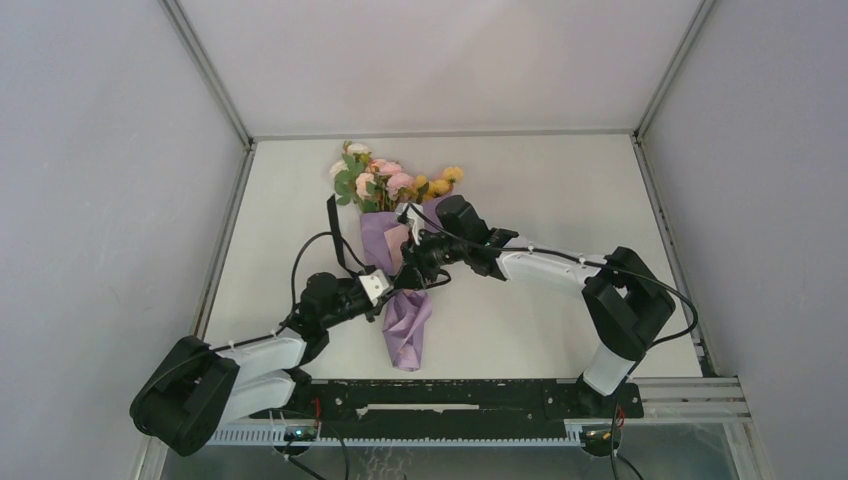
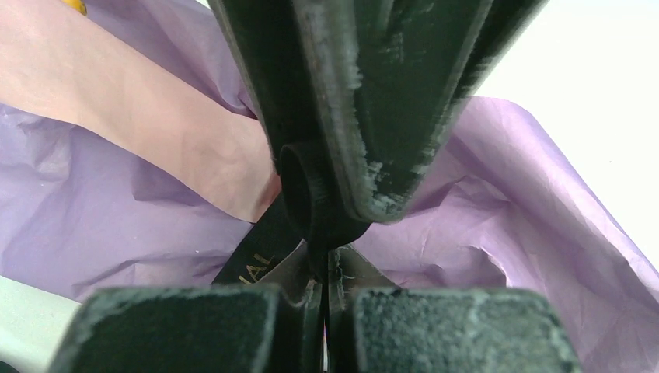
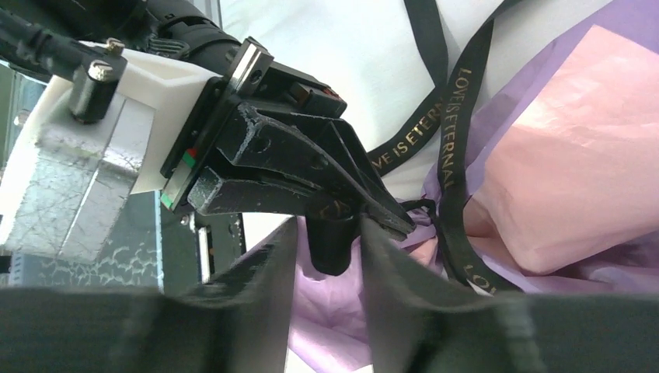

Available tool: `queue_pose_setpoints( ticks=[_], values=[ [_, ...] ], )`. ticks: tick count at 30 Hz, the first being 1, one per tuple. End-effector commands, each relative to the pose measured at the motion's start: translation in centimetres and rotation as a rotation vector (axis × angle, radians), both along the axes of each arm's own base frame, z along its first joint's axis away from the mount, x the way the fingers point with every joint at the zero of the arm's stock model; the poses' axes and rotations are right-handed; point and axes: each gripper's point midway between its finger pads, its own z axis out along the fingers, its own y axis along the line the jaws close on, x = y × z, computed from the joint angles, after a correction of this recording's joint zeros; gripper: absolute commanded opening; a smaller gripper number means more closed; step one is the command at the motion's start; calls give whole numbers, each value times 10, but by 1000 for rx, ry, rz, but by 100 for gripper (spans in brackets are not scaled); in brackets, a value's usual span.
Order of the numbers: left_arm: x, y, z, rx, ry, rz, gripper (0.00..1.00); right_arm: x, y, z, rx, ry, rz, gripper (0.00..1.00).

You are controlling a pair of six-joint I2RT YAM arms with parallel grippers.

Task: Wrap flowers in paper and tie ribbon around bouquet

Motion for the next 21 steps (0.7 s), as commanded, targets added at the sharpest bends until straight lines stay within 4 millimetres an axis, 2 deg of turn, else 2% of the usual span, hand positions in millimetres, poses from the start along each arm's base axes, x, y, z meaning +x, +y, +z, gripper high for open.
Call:
queue_pose_setpoints(
  ticks=[1, 4, 5, 6, 7, 10, 12, 14, 16, 18, 21],
  values=[
    [6, -8, 17, -22, -44, -18, 0, 6, 8, 13, 54, -27, 5, 35],
    [7, -8, 17, -22, -44, -17, 0, 5, 7, 12, 53, -17, 12, 2],
    [7, -9, 18, -23, -44, -22, 0, 6, 5, 11, 49, -7, 5, 0],
    [5, -10, 20, -25, -41, -36, 0, 8, 3, 11, 48, 3, -1, 0],
    [3, -12, 22, -29, -35, -54, 9, 11, 0, 9, 41, 11, -13, 0],
    [-12, -20, 31, 10, -19, -176, 50, 19, -6, 4, 23, 20, -44, 0],
    [-28, -22, 39, 53, 4, -302, 63, 21, -6, 3, 24, 13, -43, 0],
    [-42, -24, 60, 53, 40, -429, 68, 21, -6, 4, 26, 8, -40, 0],
    [-44, -16, 69, 115, 44, -496, 71, 22, -6, 5, 28, -1, -41, 0],
    [-40, 4, 63, 270, -4, -530, 73, 23, -8, 7, 26, -10, -46, 0],
    [-31, 48, 48, 550, -94, -604, 73, 21, -8, 9, 27, -18, -35, 0]
  ],
)
